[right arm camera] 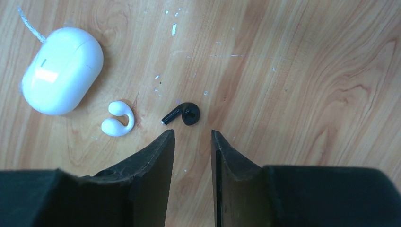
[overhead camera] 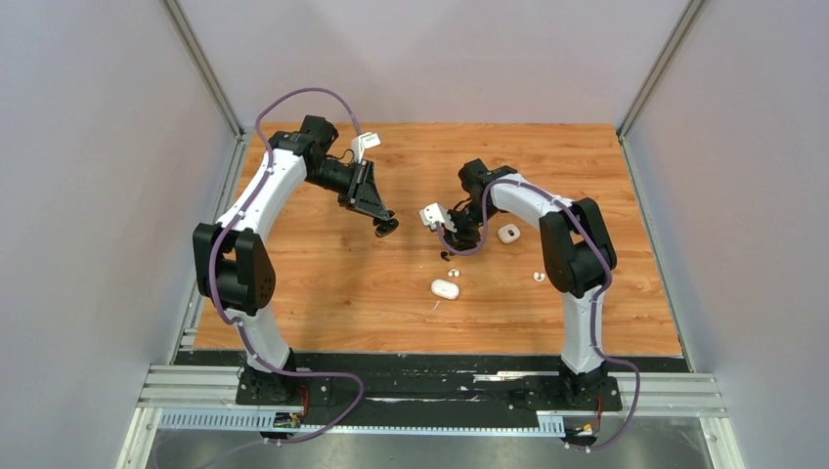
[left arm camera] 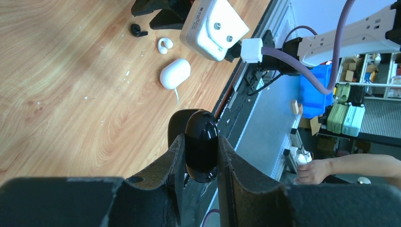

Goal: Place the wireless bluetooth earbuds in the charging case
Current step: Pick up the earbud from the center of the board.

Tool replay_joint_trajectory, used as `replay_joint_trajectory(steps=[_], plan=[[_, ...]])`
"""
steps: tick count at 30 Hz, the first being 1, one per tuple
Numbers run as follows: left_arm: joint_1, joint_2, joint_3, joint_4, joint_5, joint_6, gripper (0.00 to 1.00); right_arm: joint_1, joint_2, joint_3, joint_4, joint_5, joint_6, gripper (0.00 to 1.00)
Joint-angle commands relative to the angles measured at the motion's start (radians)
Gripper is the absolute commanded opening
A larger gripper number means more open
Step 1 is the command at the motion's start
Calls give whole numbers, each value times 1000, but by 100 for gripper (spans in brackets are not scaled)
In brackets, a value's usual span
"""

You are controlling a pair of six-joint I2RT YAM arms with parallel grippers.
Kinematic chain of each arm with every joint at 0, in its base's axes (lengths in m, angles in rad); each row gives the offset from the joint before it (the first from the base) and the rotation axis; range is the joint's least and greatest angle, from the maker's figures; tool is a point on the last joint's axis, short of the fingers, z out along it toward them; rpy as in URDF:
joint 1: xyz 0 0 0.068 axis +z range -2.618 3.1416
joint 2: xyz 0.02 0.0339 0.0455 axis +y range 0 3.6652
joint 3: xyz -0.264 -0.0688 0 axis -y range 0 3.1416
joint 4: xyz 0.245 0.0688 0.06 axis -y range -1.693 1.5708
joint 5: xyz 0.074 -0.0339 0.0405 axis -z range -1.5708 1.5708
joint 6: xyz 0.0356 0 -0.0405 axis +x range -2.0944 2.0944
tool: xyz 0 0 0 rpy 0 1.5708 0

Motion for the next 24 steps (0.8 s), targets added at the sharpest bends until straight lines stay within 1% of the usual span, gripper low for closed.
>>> replay_joint_trajectory(steps=[1, 7, 17, 24], plan=[[-4, -44, 2, 2, 8, 23, 0, 10, 39, 56, -33, -8, -79, 34], [-4, -44, -4, 1, 9, 22, 0, 29, 69, 78, -45, -4, -96, 35], [-3, -38, -8, 10, 15, 14, 0, 53, 79, 71, -71, 1, -135, 33], [-3, -40, -15, 10, 17, 14, 0, 59, 89, 78, -86, 0, -111, 26]])
